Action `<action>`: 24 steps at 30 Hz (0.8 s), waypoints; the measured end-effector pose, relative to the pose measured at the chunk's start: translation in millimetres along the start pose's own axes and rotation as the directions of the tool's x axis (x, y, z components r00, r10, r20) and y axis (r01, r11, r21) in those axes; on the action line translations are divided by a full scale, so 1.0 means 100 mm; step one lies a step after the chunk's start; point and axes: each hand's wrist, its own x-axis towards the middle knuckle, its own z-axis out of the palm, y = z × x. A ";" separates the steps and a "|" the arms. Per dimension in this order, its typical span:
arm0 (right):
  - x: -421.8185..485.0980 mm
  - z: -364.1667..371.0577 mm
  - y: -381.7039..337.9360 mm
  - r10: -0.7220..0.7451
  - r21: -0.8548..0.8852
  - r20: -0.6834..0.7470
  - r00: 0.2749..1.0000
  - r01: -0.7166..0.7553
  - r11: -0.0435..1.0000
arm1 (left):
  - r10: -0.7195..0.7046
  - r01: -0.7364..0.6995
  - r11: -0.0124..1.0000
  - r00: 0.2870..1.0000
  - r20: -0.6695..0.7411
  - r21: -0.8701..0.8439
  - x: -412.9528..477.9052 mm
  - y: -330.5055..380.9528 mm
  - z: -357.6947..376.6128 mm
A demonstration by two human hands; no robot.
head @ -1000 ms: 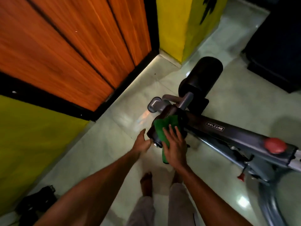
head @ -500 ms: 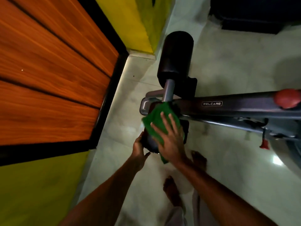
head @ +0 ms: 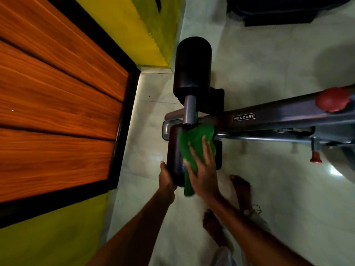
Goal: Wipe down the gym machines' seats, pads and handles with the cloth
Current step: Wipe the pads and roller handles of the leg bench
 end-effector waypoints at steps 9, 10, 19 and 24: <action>0.81 -0.08 0.05 0.051 -0.014 0.011 0.999 -0.051 0.999 | -0.072 0.068 0.996 0.994 -0.080 -0.048 0.08 0.03 0.00; 0.96 -0.08 -0.01 0.149 0.023 0.005 0.989 -0.149 0.989 | -0.077 0.074 0.997 0.994 -0.072 -0.038 0.08 0.03 -0.01; -0.51 -0.01 0.12 -0.032 0.106 0.123 0.992 0.019 0.994 | -0.121 0.120 0.993 0.992 -0.041 -0.024 0.19 0.02 -0.07; 0.72 -0.10 0.12 0.521 0.419 0.132 0.843 -0.524 0.742 | -0.102 0.101 0.995 0.990 -0.096 -0.011 0.18 0.03 -0.07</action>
